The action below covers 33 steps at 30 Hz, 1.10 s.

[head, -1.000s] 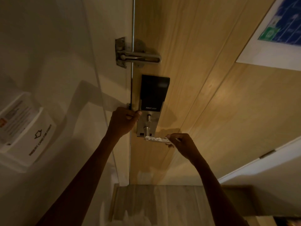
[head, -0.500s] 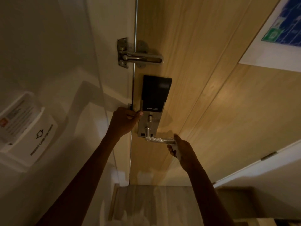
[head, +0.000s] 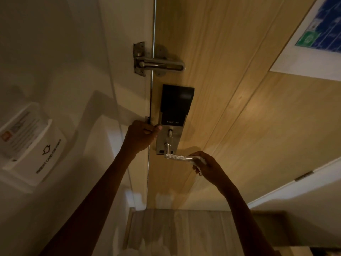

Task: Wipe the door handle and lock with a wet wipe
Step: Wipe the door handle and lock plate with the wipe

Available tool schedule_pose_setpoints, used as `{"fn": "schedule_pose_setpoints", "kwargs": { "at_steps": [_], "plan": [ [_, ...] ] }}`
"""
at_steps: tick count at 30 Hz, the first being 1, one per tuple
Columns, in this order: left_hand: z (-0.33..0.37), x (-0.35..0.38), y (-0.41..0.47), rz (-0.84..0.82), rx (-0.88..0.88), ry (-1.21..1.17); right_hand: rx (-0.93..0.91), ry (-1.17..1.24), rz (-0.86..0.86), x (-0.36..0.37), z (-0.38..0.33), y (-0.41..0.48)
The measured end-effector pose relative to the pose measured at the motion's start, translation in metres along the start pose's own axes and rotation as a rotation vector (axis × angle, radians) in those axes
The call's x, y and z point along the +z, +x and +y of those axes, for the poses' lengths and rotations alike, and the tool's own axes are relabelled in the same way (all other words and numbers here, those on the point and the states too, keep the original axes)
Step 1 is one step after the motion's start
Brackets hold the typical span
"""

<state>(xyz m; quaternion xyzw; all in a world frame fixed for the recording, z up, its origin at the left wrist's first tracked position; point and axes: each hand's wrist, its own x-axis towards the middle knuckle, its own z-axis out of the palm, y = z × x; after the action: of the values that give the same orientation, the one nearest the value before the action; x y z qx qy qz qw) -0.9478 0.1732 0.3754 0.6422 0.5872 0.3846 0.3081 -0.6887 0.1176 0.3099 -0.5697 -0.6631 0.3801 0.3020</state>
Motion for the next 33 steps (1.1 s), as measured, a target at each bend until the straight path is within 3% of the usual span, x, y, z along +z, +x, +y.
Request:
{"fn": "schedule_pose_setpoints", "kwargs": {
  "at_steps": [4, 10, 16, 22, 26, 33],
  "plan": [
    [-0.001, 0.000, 0.001, 0.000, -0.008, -0.032, -0.155, -0.375, -0.015, -0.002, 0.001, -0.003],
    [-0.006, -0.002, 0.003, -0.027, -0.010, -0.057, -0.264, -0.509, -0.056, -0.018, 0.004, 0.009],
    [-0.008, -0.001, 0.003, -0.025, -0.036, -0.103, -0.219, -0.326, -0.130, -0.022, 0.005, 0.020],
    [-0.011, 0.000, 0.003, -0.030, -0.007, -0.101, 0.017, -0.084, -0.011, -0.008, -0.006, 0.015],
    [-0.013, 0.000, 0.005, -0.042, -0.027, -0.146, 0.061, -0.073, 0.089, -0.002, -0.010, 0.018],
    [-0.009, 0.001, 0.003, -0.024, 0.012, -0.123, -0.020, -0.232, -0.098, -0.007, -0.005, 0.012]
  ]
}}
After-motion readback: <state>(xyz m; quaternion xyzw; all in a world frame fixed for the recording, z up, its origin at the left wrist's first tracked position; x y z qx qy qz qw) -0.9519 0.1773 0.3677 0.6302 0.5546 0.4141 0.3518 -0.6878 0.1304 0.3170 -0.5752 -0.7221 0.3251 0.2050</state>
